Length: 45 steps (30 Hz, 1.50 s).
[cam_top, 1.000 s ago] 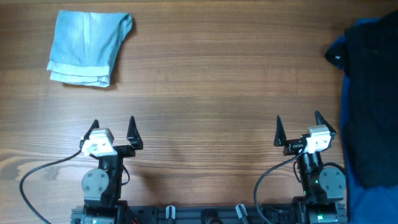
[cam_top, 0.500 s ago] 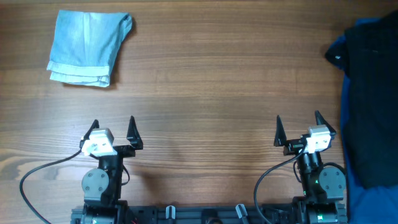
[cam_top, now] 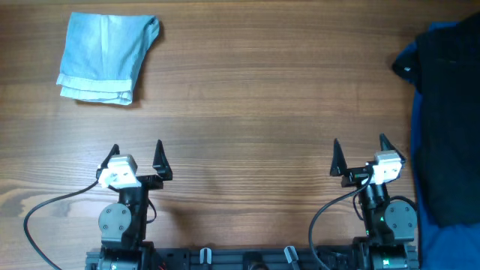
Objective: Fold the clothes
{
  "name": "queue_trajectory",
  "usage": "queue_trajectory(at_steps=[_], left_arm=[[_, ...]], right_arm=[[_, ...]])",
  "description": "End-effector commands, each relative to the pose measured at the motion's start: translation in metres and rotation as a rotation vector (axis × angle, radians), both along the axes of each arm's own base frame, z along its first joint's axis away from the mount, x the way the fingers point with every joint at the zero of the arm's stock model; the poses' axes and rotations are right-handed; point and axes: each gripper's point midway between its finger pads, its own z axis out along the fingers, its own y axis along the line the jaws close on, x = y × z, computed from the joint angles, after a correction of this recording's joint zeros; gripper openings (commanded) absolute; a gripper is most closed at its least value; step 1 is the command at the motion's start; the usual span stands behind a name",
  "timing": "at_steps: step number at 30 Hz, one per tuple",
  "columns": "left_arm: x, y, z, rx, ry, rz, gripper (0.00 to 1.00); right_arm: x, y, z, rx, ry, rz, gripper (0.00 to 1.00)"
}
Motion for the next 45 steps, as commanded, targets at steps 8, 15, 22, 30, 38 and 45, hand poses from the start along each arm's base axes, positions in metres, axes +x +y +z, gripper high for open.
queue_trajectory(at_steps=[8, 15, 22, 30, 38, 45], left_arm=[[0.0, 0.002, -0.001, -0.009, -0.006, 0.012, 1.0], [0.0, 0.002, -0.001, -0.009, -0.006, 0.012, 1.0], [0.0, 0.002, -0.001, -0.009, -0.006, 0.012, 1.0], [0.0, 0.002, -0.001, -0.009, -0.006, 0.012, 1.0], [0.0, 0.002, -0.001, -0.009, -0.006, 0.012, 1.0], [0.0, 0.002, -0.001, -0.009, -0.006, 0.012, 1.0]], right_arm=[[-0.024, -0.014, 0.172, 0.089, -0.127, -0.071, 1.0], [0.086, -0.025, 0.242, -0.047, 0.191, -0.151, 1.0], [0.214, -0.109, 0.221, -0.053, 0.474, -0.348, 0.99], [0.273, -0.231, 0.096, -0.006, 0.668, -0.499, 0.99], [0.312, -0.252, -0.021, -0.093, 0.809, -0.445, 0.74], [0.32, -0.265, -0.098, -0.095, 0.896, -0.466, 0.79]])
